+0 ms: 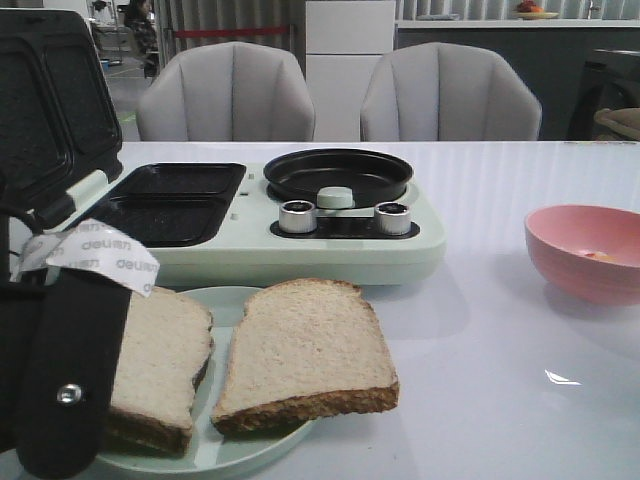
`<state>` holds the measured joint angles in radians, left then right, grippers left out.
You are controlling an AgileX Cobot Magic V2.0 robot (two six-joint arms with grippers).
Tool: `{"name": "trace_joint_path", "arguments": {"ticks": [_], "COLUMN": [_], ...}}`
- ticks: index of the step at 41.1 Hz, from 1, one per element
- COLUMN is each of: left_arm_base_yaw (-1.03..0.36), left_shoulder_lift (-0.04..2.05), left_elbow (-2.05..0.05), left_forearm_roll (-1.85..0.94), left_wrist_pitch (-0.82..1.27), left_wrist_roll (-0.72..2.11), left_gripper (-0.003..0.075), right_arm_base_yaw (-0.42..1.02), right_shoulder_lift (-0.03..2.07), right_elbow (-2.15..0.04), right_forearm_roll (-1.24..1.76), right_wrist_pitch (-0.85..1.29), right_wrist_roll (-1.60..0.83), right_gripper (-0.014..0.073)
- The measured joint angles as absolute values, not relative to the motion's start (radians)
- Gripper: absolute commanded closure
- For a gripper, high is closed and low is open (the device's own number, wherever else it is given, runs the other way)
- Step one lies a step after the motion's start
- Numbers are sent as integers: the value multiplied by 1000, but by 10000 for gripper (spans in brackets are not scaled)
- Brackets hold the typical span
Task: Make breakfast with bread and shrimp
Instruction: 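Grasp the bread slice nearest the left gripper and lift it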
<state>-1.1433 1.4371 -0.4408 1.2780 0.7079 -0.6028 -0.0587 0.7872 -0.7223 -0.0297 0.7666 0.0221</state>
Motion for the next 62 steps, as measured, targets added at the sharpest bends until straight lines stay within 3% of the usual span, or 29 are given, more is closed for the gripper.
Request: {"name": "trace_joint_path", "arguments": {"ticks": [7,25,44,62], "left_arm_base_yaw": [-1143,-1143,-1123,-730], "left_shoulder_lift": [1437,1303,1051,1261], "left_elbow": [-443,-485,-500,-710], "left_forearm_roll": [1278,1292,1541,1608], "left_wrist_pitch": [708,826,901,528], "left_wrist_roll": [-603,-603,-603,-603], "left_gripper": [587,588,588,588], "right_arm_base_yaw": [-59,-59,-59,-59], "right_shoulder_lift": [787,787,787,787], "right_elbow": [-722,-722,-722,-722], "right_forearm_roll": [-30,-30,-30,-30], "right_wrist_pitch": [767,767,767,767], "right_wrist_roll": [22,22,22,22], "right_gripper": [7,7,7,7]}}
